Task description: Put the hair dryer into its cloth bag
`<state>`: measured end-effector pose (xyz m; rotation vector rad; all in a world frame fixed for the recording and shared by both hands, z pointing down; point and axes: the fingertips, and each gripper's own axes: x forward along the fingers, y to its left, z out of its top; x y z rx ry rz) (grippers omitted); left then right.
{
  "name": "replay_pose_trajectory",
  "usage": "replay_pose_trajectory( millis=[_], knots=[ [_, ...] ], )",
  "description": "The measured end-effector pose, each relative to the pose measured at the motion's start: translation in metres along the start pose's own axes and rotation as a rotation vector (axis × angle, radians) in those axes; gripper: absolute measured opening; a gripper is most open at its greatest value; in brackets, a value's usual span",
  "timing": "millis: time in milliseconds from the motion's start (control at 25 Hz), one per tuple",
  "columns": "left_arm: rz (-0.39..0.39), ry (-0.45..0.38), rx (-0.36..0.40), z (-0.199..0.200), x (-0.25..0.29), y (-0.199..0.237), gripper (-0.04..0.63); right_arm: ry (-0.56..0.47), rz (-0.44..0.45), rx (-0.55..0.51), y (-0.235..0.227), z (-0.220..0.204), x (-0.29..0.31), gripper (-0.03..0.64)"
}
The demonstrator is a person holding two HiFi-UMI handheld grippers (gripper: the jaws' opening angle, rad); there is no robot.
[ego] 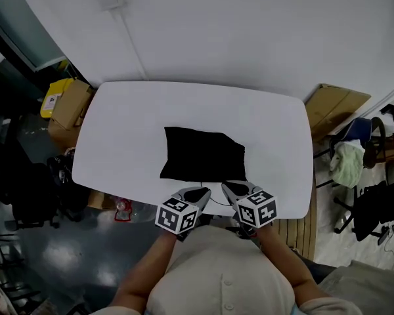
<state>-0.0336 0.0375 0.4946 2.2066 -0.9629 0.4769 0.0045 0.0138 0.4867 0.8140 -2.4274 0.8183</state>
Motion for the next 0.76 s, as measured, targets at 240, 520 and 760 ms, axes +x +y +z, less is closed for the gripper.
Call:
replay_pose_trajectory(
  millis=[240, 520, 760],
  knots=[
    [-0.004, 0.004, -0.005, -0.001, 0.001, -0.002, 0.035, -0.010, -0.004, 0.027, -0.005, -0.001, -0.003, 0.017],
    [-0.010, 0.006, 0.001, 0.003, 0.002, -0.003, 0.035, -0.024, -0.012, 0.043, -0.011, -0.001, -0.005, 0.016],
    [-0.019, 0.013, -0.004, -0.001, 0.003, -0.008, 0.035, -0.022, -0.017, 0.051, -0.012, -0.006, -0.010, 0.017]
  ],
)
